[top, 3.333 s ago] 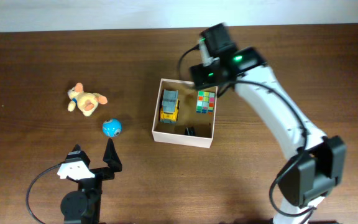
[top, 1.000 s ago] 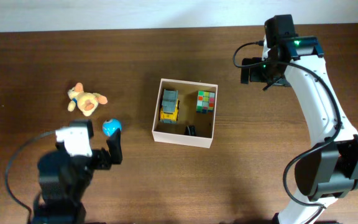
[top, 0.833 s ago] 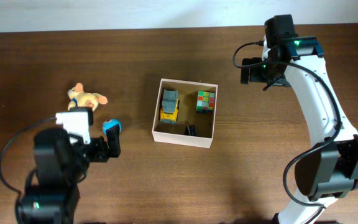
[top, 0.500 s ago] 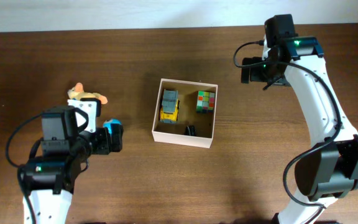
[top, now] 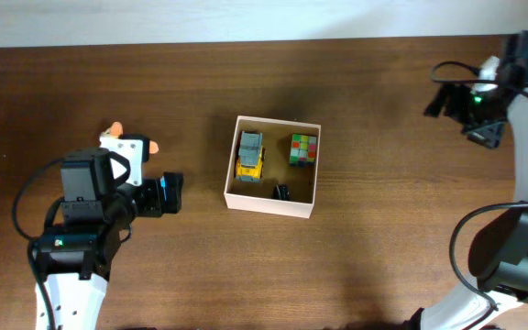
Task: Pack container
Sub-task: 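Move the left gripper toward the yellow plush duck, then lower the left gripper and close it on the duck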
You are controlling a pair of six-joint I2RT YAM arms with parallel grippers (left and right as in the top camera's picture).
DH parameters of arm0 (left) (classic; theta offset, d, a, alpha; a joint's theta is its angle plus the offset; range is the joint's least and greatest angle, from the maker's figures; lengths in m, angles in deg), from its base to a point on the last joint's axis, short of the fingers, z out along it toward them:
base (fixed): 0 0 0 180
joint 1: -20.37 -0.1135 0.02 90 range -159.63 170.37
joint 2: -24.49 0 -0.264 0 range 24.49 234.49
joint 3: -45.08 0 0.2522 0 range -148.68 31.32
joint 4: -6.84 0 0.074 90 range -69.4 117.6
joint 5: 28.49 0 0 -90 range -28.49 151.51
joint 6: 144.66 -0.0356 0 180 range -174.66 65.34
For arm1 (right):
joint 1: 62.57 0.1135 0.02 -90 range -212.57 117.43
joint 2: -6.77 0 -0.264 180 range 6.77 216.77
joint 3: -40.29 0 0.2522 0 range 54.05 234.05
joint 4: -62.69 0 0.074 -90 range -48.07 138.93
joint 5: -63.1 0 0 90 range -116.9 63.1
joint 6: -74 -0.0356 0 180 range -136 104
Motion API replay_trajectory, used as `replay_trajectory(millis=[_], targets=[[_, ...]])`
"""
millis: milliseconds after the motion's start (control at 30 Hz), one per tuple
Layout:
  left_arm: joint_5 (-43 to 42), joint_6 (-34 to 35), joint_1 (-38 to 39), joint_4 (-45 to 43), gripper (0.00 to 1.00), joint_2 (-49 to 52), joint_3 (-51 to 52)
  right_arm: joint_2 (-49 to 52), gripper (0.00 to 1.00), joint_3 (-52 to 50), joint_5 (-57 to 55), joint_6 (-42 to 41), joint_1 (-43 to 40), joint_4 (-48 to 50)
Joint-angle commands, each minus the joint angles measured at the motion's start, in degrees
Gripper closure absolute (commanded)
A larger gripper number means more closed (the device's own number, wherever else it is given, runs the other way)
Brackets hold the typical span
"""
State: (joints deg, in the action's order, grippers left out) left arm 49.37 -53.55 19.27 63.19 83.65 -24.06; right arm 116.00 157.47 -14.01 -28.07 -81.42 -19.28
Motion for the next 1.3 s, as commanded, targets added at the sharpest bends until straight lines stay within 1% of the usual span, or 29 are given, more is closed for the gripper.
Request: replay_trajectory(millis=[0,67,167,300,433,600,867,1000,1267], targets=[[4.17,3.80,-0.31,-1.51,0.01,1.03,-1.79,-1.14,0.01,0.76,3.15,-0.44,-1.14,-0.17],[6.69,5.79,-0.31,-1.46,0.01,2.93,-3.10,-1.14,0.01,0.76,3.02,-0.44,-1.88,-0.15],[7.30,5.77,-0.31,-0.52,0.01,7.15,-6.12,-1.14,0.01,0.76,3.02,-0.44,-2.14,-0.11],[8.00,5.73,-0.31,2.10,0.01,15.13,-11.63,-1.14,0.01,0.76,2.99,-0.44,-2.14,-0.11],[10.91,5.73,-0.31,4.85,0.01,22.56,-15.52,-1.11,0.01,0.76,3.02,-0.44,-2.14,-0.11],[12.20,5.81,-0.96,2.95,0.01,27.74,-17.53,-1.11,0.01,0.76,3.02,-0.44,-2.14,-0.11],[14.38,17.25,-4.31,-7.54,0.01,28.44,-17.64,-1.11,0.01,0.76,2.99,-0.44,-2.14,-0.11],[22.03,23.96,-4.33,-8.55,0.01,30.32,-17.64,-1.14,0.01,0.76,2.99,-0.44,-2.14,-0.11],[26.45,25.51,-4.37,-10.56,0.01,39.93,-17.64,-1.11,0.01,0.76,2.99,-0.44,-2.14,-0.11]])
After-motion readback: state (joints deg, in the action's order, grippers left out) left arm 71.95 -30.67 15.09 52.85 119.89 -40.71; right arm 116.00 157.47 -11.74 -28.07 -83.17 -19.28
